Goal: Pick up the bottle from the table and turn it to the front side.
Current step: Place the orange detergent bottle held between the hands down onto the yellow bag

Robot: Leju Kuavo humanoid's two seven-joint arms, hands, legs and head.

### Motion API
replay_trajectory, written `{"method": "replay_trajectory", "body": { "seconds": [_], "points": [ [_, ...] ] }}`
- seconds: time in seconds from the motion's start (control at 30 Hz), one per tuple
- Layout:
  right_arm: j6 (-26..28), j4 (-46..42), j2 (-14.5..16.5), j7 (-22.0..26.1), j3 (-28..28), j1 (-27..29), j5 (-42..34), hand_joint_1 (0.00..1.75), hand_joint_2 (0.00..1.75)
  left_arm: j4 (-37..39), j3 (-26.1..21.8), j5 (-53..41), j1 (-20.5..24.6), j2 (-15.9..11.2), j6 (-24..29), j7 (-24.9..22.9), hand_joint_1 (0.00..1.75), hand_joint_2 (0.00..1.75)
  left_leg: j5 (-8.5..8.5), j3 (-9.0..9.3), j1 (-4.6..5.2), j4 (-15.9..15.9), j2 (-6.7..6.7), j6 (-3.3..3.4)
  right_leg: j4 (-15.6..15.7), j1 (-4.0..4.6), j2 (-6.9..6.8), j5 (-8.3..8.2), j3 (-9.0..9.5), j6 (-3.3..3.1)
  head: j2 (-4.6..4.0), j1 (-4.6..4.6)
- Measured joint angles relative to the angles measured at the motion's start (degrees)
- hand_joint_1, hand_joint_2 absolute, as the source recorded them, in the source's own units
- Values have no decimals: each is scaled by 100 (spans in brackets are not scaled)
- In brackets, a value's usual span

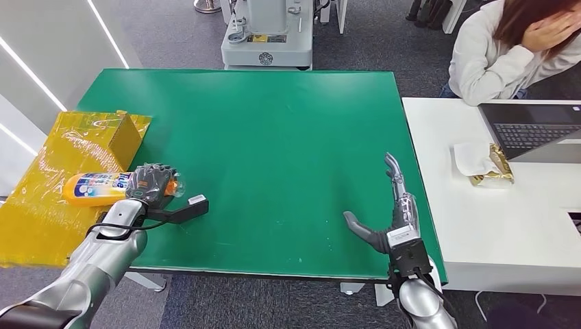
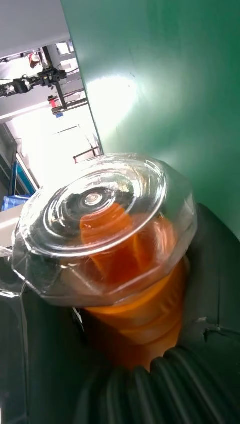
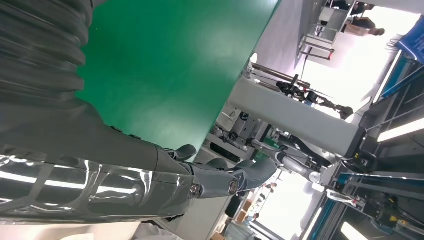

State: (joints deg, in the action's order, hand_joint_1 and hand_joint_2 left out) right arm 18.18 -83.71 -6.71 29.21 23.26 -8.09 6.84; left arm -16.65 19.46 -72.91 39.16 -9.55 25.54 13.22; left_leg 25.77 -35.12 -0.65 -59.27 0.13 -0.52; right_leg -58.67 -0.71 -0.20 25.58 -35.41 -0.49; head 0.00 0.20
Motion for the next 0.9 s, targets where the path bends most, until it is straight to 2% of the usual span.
{"method": "replay_trajectory", "body": {
  "seconds": [0.7, 0.9],
  "points": [
    [-1, 289, 0, -30, 2, -4, -121, 0, 175, 50, -138, 81, -26, -13, -2, -169, 0, 175, 0, 0, 0, 0, 0, 0, 0, 0, 0, 0, 0, 0, 0, 1],
    [-7, 395, 0, -1, 1, -3, -177, 0, 175, 50, -252, 357, -64, 88, 151, 139, 0, 175, 0, 1, 0, 0, 0, 0, 1, 0, 0, 0, 0, 0, 0, 1]
  ]
}}
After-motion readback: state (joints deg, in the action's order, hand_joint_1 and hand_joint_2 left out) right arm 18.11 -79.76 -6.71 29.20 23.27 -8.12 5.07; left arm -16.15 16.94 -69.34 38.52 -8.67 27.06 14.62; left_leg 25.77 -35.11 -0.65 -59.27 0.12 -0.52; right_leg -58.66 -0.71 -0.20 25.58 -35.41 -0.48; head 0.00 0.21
